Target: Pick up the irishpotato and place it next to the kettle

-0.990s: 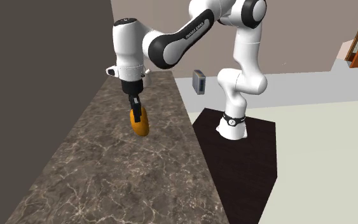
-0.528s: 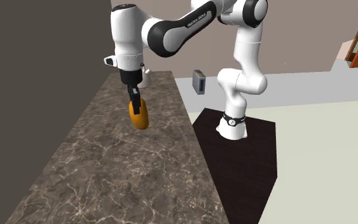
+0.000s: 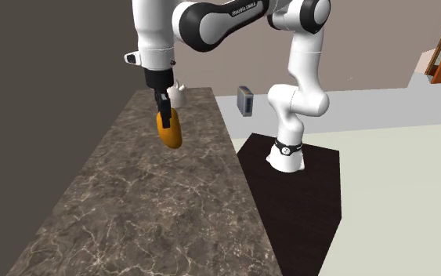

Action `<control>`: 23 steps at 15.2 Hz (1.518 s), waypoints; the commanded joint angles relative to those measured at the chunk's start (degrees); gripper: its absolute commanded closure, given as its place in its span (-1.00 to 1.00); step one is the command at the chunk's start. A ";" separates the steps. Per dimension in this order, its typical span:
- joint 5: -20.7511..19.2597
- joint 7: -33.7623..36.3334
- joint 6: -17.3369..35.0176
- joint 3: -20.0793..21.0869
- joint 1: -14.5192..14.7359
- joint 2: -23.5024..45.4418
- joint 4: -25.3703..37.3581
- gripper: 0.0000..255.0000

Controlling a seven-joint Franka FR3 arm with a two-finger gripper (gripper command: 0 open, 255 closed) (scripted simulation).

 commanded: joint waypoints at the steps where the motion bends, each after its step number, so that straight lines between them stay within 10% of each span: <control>1: -0.02 -0.13 -1.41 0.00 0.00 -0.15 1.25 1.00; 13: 0.27 -0.97 -10.35 0.05 0.05 0.22 10.58 1.00; 23: -4.36 -9.94 -8.14 -5.13 -4.93 -11.11 -1.13 1.00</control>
